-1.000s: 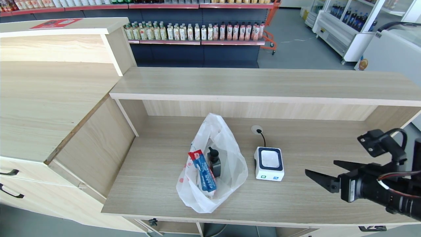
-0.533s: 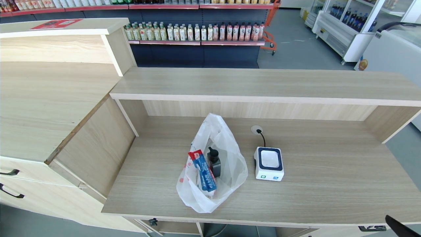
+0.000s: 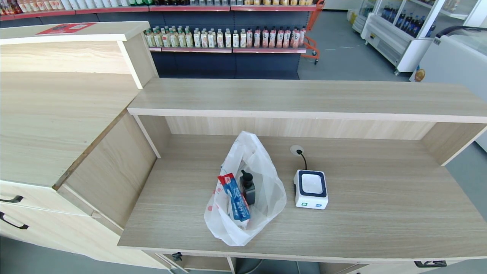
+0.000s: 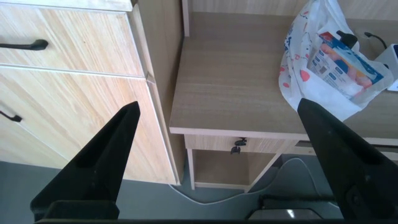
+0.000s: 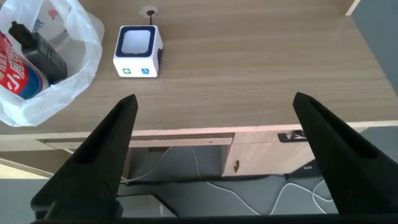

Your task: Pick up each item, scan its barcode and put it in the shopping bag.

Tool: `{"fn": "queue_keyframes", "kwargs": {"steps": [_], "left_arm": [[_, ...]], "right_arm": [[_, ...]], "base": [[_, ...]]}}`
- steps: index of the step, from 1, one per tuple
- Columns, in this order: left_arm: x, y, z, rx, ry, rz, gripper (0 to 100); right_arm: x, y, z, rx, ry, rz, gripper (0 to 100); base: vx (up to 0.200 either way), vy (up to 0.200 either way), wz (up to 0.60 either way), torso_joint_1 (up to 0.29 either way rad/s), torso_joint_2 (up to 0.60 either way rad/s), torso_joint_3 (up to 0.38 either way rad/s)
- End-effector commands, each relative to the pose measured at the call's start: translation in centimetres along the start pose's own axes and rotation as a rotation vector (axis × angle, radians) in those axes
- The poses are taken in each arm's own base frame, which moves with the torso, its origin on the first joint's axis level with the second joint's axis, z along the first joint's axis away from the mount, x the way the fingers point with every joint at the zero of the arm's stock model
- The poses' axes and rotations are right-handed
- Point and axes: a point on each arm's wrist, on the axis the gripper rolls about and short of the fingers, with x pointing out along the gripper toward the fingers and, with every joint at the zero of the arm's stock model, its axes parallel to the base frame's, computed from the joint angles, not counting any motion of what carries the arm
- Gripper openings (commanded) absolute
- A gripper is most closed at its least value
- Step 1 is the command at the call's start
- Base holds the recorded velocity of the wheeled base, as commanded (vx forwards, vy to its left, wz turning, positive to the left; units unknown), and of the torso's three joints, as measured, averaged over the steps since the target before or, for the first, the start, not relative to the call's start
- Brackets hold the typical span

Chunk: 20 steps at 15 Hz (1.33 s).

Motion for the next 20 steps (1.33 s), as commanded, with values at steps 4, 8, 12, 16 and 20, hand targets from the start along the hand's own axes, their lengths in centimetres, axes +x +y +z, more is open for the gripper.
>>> {"fn": "queue_keyframes", "kwargs": {"steps": [4, 8, 12, 16, 20], "left_arm": [[0.00, 0.00, 0.00, -0.001, -0.001, 0.000, 100], [0.00, 0.00, 0.00, 0.001, -0.001, 0.000, 100], [0.00, 0.00, 0.00, 0.001, -0.001, 0.000, 100], [0.00, 0.00, 0.00, -0.002, -0.001, 0.000, 100], [0.00, 0.00, 0.00, 0.005, -0.001, 0.000, 100]], "right_arm": [[-0.19, -0.01, -0.17, 0.009, -0.021, 0.001, 100], [-0.19, -0.01, -0.17, 0.015, -0.021, 0.001, 0], [-0.20, -0.01, -0.13, 0.016, -0.022, 0.000, 0], [-0.19, -0.01, -0.17, 0.015, -0.021, 0.001, 0], [-0.20, -0.01, -0.13, 0.015, -0.022, 0.001, 0]], "base": [[0.000, 0.000, 0.00, 0.000, 0.00, 0.000], [0.000, 0.000, 0.00, 0.000, 0.00, 0.000], [0.000, 0.000, 0.00, 0.000, 0.00, 0.000], [0.000, 0.000, 0.00, 0.000, 0.00, 0.000], [0.000, -0.150, 0.00, 0.003, 0.00, 0.001]]}}
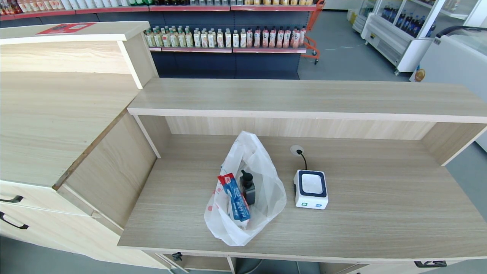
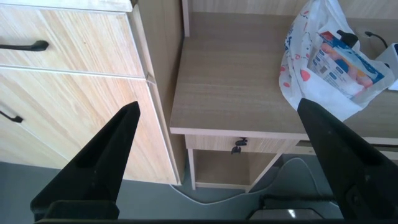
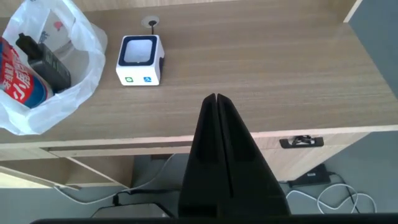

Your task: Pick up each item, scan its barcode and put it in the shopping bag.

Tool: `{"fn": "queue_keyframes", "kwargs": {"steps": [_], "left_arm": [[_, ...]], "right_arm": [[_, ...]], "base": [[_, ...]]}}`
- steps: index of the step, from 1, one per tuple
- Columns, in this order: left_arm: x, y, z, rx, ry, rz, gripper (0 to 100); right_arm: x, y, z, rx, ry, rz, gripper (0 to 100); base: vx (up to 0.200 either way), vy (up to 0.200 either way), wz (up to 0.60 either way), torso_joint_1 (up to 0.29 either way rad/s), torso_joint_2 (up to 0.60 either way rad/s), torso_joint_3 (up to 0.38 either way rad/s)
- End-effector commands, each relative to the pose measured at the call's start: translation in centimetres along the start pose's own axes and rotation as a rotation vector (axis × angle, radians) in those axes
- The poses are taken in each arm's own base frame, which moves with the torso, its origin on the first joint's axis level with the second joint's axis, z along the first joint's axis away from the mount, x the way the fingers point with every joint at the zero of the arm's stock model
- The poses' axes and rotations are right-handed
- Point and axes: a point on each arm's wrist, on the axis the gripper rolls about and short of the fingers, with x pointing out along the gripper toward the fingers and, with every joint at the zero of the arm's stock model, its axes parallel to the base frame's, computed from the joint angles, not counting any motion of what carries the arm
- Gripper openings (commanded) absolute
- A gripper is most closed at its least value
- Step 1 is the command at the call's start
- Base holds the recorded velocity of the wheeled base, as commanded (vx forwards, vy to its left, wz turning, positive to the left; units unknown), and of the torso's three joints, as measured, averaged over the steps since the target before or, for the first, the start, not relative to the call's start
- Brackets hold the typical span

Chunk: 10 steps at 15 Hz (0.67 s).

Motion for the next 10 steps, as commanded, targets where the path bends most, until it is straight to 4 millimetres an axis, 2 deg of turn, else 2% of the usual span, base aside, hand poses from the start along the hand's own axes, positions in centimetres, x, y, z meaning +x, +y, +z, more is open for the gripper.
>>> {"fn": "queue_keyframes", "kwargs": {"steps": [1, 10], "left_arm": [[0.00, 0.00, 0.00, 0.000, -0.001, 0.000, 100], [0.00, 0.00, 0.00, 0.000, -0.001, 0.000, 100]], "right_arm": [[0.03, 0.00, 0.02, -0.001, 0.005, 0.001, 0], [0.04, 0.01, -0.02, -0.001, 0.006, -0.001, 0]], "base": [[0.000, -0.200, 0.00, 0.007, 0.00, -0.007], [0.000, -0.200, 0.00, 0.003, 0.00, 0.000]]}}
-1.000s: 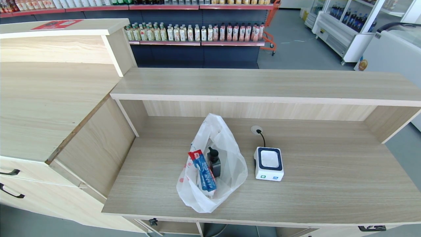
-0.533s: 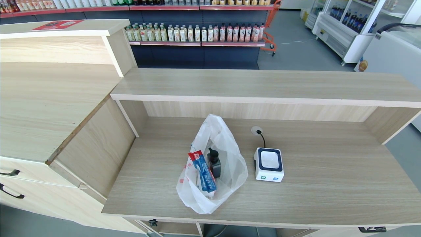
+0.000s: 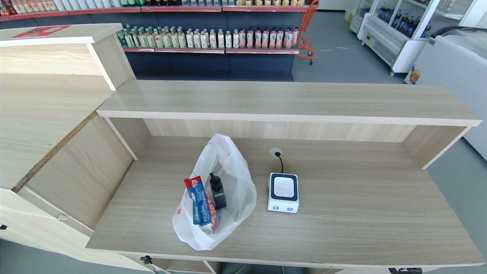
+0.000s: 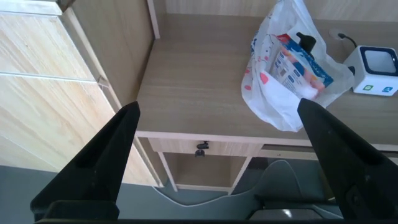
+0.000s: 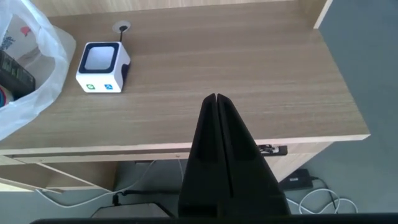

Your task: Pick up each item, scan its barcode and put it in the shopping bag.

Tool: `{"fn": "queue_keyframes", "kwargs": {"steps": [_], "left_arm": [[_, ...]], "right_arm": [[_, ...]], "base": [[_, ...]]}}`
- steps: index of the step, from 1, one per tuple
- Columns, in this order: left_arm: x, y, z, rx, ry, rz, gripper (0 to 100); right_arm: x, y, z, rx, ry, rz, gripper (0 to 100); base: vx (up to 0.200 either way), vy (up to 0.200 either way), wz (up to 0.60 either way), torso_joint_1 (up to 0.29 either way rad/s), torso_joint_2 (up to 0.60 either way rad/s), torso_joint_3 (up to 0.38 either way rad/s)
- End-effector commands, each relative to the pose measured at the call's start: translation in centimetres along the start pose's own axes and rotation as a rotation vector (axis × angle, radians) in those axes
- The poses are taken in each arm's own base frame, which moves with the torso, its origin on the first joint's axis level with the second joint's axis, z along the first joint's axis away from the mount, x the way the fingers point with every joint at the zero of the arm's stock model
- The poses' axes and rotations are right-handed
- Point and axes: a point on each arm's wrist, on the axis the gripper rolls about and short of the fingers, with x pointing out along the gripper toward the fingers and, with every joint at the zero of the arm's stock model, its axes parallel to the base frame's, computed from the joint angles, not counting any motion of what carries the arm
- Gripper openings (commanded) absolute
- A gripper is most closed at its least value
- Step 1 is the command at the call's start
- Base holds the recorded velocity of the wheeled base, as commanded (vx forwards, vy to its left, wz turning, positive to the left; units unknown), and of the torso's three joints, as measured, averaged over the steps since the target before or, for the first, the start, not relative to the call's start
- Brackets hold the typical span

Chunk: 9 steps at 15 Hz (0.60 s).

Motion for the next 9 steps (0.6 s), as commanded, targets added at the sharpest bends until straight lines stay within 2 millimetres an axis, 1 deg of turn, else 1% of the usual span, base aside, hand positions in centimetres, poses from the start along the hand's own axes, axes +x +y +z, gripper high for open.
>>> {"fn": "queue_keyframes", "kwargs": {"steps": [1, 5, 9], "left_arm": [[0.00, 0.00, 0.00, -0.005, -0.001, 0.001, 100], [0.00, 0.00, 0.00, 0.003, -0.001, 0.000, 100], [0.09, 0.00, 0.02, 0.003, 0.012, 0.000, 100]], "right_arm": [[0.02, 0.00, 0.02, 0.000, 0.003, 0.001, 0], [0.03, 0.00, -0.02, 0.001, 0.005, 0.001, 0], [0.03, 0.00, -0.02, 0.000, 0.005, 0.001, 0]], "base": [[0.000, 0.000, 0.00, 0.000, 0.00, 0.000], [0.000, 0.000, 0.00, 0.000, 0.00, 0.000], [0.200, 0.000, 0.00, 0.004, 0.00, 0.002]]}}
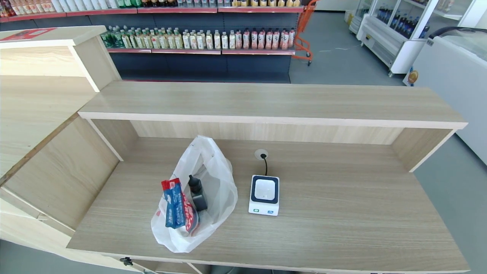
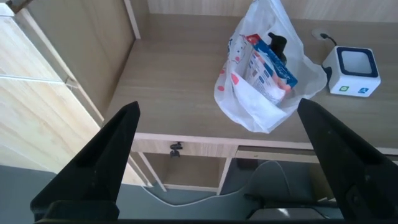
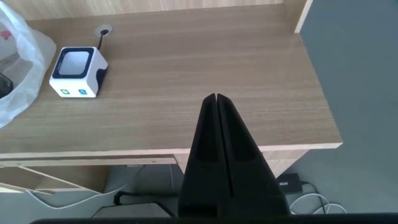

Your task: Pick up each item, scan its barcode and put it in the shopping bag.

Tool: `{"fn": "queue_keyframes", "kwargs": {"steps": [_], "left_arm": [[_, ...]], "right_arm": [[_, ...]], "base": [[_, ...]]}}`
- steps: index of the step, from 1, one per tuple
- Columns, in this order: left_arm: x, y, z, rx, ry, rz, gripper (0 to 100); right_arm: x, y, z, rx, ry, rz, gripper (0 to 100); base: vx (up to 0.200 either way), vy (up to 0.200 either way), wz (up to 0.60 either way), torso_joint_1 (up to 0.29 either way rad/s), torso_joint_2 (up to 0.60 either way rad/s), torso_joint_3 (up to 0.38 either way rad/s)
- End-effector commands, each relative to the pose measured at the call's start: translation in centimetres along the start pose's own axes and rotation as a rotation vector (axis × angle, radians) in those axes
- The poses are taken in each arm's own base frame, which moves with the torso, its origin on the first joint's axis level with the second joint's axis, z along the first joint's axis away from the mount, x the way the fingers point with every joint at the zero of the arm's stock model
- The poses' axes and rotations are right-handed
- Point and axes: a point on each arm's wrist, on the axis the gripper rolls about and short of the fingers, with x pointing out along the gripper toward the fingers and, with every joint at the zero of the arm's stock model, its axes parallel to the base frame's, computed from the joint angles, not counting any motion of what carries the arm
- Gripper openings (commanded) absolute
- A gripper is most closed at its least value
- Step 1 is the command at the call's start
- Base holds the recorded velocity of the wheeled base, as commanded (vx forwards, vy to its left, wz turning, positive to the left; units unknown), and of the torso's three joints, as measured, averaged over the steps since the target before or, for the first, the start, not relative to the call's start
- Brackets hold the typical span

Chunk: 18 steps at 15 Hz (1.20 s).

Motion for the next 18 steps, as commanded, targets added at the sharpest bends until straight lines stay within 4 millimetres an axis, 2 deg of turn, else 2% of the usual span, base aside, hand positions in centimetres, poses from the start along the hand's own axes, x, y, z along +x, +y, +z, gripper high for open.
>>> {"fn": "queue_keyframes", "kwargs": {"steps": [1, 3, 18], "left_arm": [[0.03, 0.00, 0.00, 0.000, 0.004, -0.001, 100], [-0.04, 0.00, -0.02, -0.002, -0.005, -0.001, 100], [-0.05, 0.00, -0.02, -0.005, -0.007, -0.001, 100]], "right_arm": [[0.01, 0.00, 0.03, 0.000, 0.002, -0.001, 0], [0.01, 0.00, 0.03, 0.000, 0.002, -0.001, 0], [0.02, 0.00, -0.01, -0.001, 0.004, 0.000, 0]], "base": [[0.200, 0.000, 0.00, -0.012, 0.00, 0.002], [0.200, 0.000, 0.00, 0.002, 0.00, -0.002], [0.000, 0.000, 0.00, 0.000, 0.00, 0.000]]}}
